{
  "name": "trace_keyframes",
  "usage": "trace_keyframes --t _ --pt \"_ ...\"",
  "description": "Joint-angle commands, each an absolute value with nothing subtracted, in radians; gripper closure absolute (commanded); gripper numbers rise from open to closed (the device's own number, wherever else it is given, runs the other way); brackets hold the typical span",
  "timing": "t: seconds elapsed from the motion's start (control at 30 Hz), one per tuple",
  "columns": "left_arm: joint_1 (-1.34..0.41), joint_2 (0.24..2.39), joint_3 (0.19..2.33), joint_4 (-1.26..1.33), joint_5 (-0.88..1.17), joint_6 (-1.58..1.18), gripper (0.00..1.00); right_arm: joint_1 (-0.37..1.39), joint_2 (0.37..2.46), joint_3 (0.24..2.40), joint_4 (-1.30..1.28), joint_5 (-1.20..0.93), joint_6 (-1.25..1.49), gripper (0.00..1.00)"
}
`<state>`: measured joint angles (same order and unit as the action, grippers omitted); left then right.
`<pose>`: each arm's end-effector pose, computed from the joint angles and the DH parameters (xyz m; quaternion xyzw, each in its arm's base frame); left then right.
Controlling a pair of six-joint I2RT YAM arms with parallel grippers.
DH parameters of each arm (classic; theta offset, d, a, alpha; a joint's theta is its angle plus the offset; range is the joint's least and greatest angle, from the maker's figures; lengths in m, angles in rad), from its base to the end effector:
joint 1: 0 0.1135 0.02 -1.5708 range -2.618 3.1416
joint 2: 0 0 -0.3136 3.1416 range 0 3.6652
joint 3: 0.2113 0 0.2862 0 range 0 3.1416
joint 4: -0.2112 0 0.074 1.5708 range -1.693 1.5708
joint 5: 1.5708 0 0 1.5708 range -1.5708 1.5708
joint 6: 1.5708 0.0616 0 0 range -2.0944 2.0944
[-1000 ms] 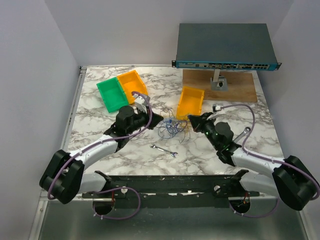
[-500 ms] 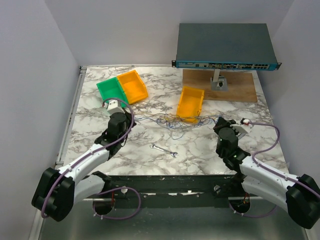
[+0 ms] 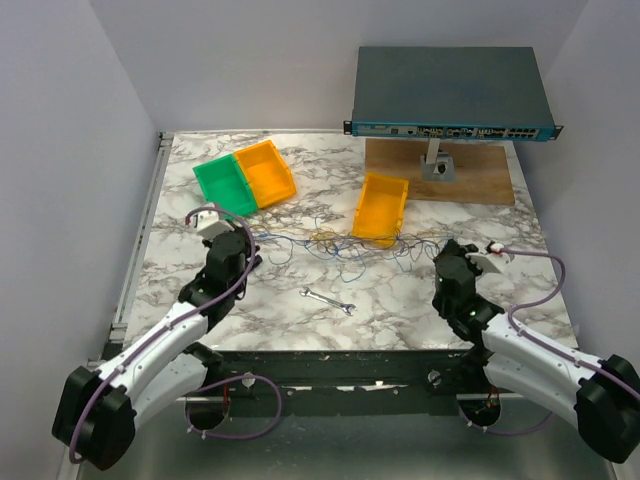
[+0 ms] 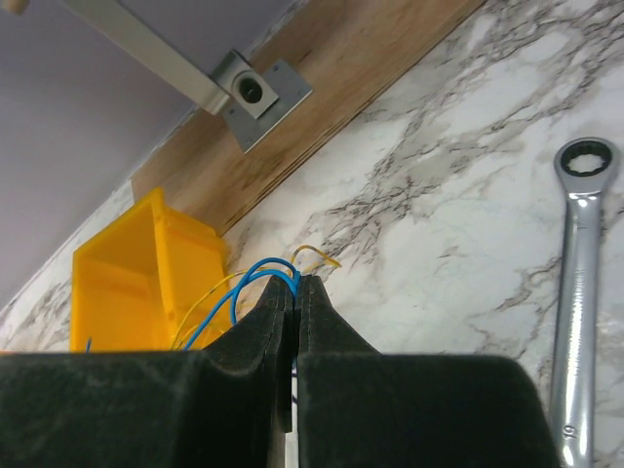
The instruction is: Untangle the cables
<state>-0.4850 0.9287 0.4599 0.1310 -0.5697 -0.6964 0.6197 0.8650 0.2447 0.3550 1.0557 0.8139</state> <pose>0.2169 -0.0768 0.2501 -0.2442 0.7615 -0.1186 0.5886 0.1776 0.0608 0.2110 0.3710 0.6534 0.0431 0.6585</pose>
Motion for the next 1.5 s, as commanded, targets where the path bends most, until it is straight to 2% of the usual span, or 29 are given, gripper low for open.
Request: trace_keyframes --t 0.0,0.13,0.2,0.27,0.37,0.47,0.53,0.67,0.7,0.77,0.83,0.93,1.07,1.2,1.33,1.47 --pt "-0.53 0.789 0.395 0.215 -0.732 -0.596 1.0 0.613 0.832 0.319 0.143 1.23 0.897 0.99" --pt "-0.528 0.72 0.407 0.127 -0.847 -0.605 1.0 0.614 0.804 0.434 -0.128 1.282 0.932 0.99" --pt "-0.512 0.707 0.444 0.015 -0.912 -0.656 1.0 0.612 0.795 0.488 -0.375 1.332 1.112 0.99" --pt "-0.454 0.698 0.487 -0.143 -0.889 -0.754 1.0 0.611 0.78 0.528 -0.598 1.354 1.272 0.99" --pt "-0.342 0.695 0.479 -0.224 -0.765 -0.84 1.0 0.609 0.739 0.536 -0.744 1.356 1.371 0.99" --pt "-0.294 0.699 0.481 -0.294 -0.726 -0.896 1.0 0.609 0.675 0.529 -0.744 1.306 1.348 0.99" --pt "-0.292 0.687 0.479 -0.284 -0.666 -0.881 1.0 0.608 0.629 0.518 -0.623 1.227 1.158 0.99" --pt "-0.293 0.66 0.43 -0.043 -0.276 -0.66 1.0 0.609 0.516 0.491 -0.421 0.964 0.81 0.99" --pt "-0.293 0.663 0.436 -0.026 -0.164 -0.618 0.95 0.609 0.486 0.491 -0.389 0.882 0.743 0.99" --pt "-0.295 0.673 0.453 -0.015 -0.016 -0.557 0.74 0.609 0.439 0.488 -0.339 0.716 0.648 0.99" --pt "-0.313 0.673 0.459 -0.006 0.066 -0.525 0.36 0.609 0.426 0.498 -0.304 0.574 0.604 0.98" --pt "-0.376 0.687 0.466 0.048 0.131 -0.472 0.2 0.608 0.476 0.547 -0.27 0.434 0.582 0.98" --pt "-0.481 0.742 0.467 0.171 0.247 -0.433 0.14 0.609 0.614 0.657 -0.272 0.337 0.573 0.99" --pt "-0.573 0.83 0.471 0.336 0.396 -0.41 0.12 0.608 0.727 0.762 -0.289 0.231 0.564 0.99" --pt "-0.637 0.932 0.492 0.451 0.461 -0.401 0.12 0.609 0.78 0.815 -0.29 0.154 0.57 0.99" --pt "-0.705 1.035 0.549 0.506 0.494 -0.371 0.22 0.608 0.807 0.84 -0.285 0.085 0.589 0.99"
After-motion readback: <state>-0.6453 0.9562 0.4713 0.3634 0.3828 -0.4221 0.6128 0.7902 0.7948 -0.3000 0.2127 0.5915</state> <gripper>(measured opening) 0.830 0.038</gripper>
